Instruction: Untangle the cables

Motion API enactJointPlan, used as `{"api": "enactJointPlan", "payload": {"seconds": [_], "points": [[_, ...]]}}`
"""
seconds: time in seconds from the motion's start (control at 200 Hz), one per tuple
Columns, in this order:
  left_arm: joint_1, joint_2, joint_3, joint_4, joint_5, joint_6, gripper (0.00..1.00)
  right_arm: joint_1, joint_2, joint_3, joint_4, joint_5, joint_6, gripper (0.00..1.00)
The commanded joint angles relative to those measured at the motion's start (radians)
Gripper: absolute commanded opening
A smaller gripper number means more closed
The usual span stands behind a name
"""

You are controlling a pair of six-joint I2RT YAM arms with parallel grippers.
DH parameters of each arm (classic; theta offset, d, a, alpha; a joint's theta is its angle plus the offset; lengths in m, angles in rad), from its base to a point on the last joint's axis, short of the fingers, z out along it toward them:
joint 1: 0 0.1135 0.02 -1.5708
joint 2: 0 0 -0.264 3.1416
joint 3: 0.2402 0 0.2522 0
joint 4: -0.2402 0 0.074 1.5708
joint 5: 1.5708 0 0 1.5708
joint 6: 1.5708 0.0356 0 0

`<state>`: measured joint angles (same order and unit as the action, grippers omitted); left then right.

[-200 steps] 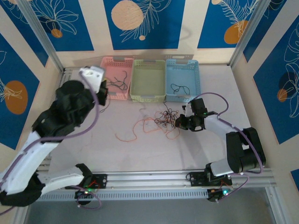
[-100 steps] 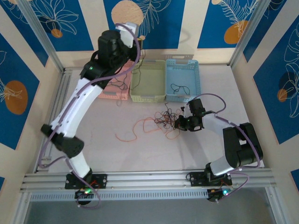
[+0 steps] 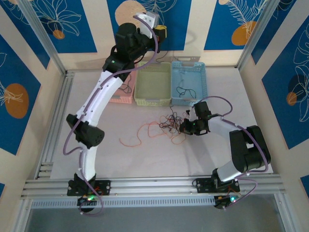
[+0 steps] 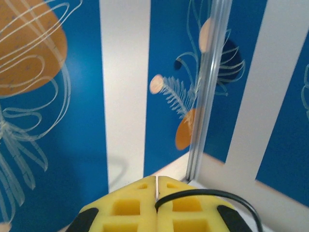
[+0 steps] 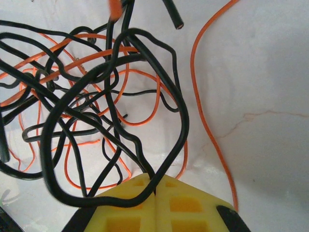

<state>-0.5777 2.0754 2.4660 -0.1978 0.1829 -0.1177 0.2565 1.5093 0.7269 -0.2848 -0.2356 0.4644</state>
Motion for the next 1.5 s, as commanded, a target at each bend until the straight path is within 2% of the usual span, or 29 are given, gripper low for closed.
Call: {"api": "enactJointPlan", "payload": {"seconds": [0.0, 0.255, 0.36, 0.495, 0.925, 1.215, 1.496], "points": [[0.010, 0.059, 0.045, 0.119, 0.092, -0.062, 0.00, 0.016, 0.013, 0.025, -0.029, -0.014, -0.012, 0.00], [0.010, 0.192, 0.059, 0.167, 0.040, -0.083, 0.00, 0.032, 0.030, 0.040, -0.042, -0.004, -0.018, 0.00], [0.011, 0.274, 0.124, 0.160, 0.056, -0.098, 0.00, 0.032, 0.036, 0.047, -0.048, -0.004, -0.021, 0.00], [0.006, 0.324, 0.127, 0.156, 0.087, -0.126, 0.00, 0.034, 0.037, 0.046, -0.047, -0.002, -0.021, 0.00], [0.003, 0.200, 0.127, 0.189, 0.092, -0.075, 0.00, 0.038, 0.045, 0.052, -0.051, -0.001, -0.023, 0.00], [0.003, 0.187, 0.128, 0.376, 0.092, -0.183, 0.00, 0.037, 0.042, 0.050, -0.051, 0.000, -0.021, 0.00], [0.004, 0.304, 0.131, 0.432, 0.102, -0.280, 0.00, 0.039, 0.042, 0.051, -0.050, 0.000, -0.023, 0.00]]}}
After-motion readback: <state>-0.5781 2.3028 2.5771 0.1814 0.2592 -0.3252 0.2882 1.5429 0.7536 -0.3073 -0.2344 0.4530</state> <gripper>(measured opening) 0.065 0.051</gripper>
